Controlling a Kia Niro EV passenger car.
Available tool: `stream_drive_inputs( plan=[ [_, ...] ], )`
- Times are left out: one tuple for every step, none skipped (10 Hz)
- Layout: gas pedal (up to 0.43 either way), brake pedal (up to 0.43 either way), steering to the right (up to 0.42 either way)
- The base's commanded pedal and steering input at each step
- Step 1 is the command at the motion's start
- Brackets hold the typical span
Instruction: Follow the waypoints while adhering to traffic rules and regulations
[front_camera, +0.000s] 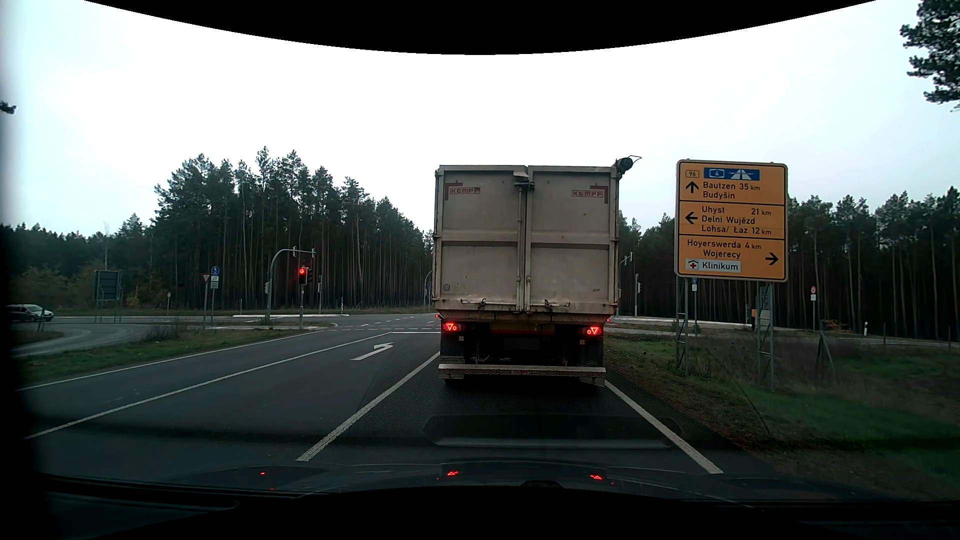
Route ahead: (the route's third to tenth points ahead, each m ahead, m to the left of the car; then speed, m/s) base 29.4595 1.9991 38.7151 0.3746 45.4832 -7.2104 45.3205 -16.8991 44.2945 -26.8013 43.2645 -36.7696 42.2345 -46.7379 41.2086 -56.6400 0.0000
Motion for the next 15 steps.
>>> stream_drive_inputs(
  plan=[
    [0.000, 0.354, 0.000],
    [0.000, 0.354, 0.000],
    [0.000, 0.354, 0.000],
    [0.000, 0.354, 0.001],
    [0.000, 0.354, 0.000],
    [0.000, 0.354, 0.000],
    [0.000, 0.354, 0.000],
    [0.000, 0.354, 0.000],
    [0.000, 0.354, 0.000],
    [0.000, 0.354, 0.000],
    [0.000, 0.354, 0.000],
    [0.000, 0.354, 0.000],
    [0.000, 0.354, 0.000],
    [0.000, 0.354, 0.000],
    [0.000, 0.354, 0.000]
  ],
)
